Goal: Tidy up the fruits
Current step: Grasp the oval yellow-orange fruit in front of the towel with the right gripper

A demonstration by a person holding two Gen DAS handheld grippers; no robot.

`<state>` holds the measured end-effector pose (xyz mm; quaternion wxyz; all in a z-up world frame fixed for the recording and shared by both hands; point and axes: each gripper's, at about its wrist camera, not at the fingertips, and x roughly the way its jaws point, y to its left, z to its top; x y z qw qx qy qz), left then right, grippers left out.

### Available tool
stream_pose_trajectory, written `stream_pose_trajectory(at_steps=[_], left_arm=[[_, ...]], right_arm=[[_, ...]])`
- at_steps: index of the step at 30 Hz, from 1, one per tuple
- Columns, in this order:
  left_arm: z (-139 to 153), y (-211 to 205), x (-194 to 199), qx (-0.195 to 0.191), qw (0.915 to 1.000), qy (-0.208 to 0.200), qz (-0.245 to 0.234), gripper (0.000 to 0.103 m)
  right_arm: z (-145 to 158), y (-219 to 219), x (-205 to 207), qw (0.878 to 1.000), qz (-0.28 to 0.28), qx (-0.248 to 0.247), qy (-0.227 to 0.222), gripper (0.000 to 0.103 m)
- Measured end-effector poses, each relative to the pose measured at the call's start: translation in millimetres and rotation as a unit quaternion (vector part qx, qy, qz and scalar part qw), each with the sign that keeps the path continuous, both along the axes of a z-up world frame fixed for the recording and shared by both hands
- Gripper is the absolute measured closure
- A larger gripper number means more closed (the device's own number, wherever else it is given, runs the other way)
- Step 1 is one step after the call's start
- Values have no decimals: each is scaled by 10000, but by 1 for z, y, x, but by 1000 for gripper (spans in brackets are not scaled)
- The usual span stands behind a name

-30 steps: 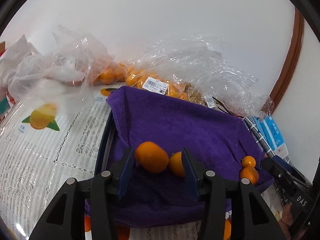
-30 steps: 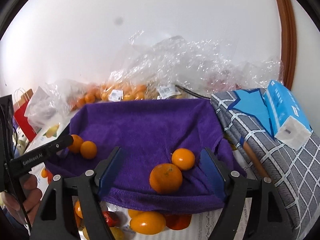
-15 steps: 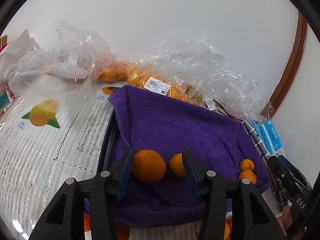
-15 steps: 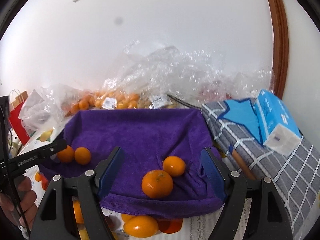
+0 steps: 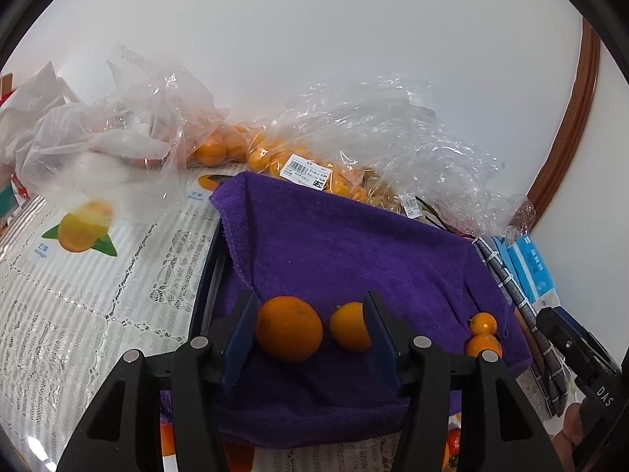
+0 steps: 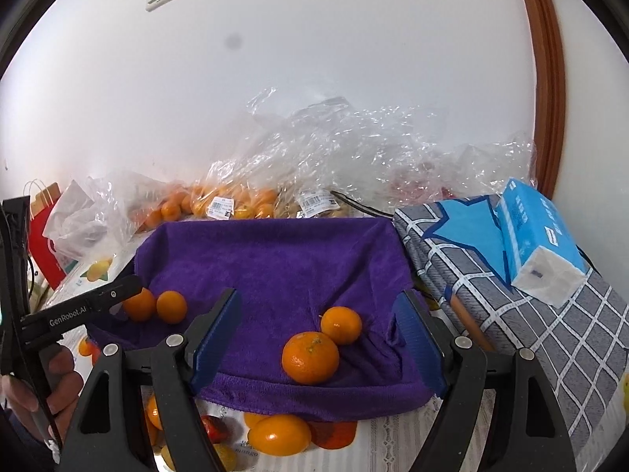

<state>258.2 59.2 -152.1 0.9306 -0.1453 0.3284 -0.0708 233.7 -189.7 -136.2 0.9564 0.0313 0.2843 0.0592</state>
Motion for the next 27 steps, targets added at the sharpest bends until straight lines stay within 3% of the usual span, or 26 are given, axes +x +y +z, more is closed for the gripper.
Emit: stream_pose_trajectory(at_steps=[9, 13, 16, 27], left_arm=[[1, 4, 1, -18, 10000, -1, 55, 44], [0, 5, 1, -101, 9999, 33, 53, 44], [0, 4, 1, -94, 9999, 22, 44, 44], [-1, 3, 2, -92, 9999, 61, 57, 44]], right_arm=[[-11, -11, -19, 9990, -177, 165, 381, 23], [-24, -12, -35, 9978, -47, 149, 651, 29], [-34, -13, -42, 9961, 167, 434, 750, 29], [-60, 1, -26, 9871, 478, 443, 1462, 41]])
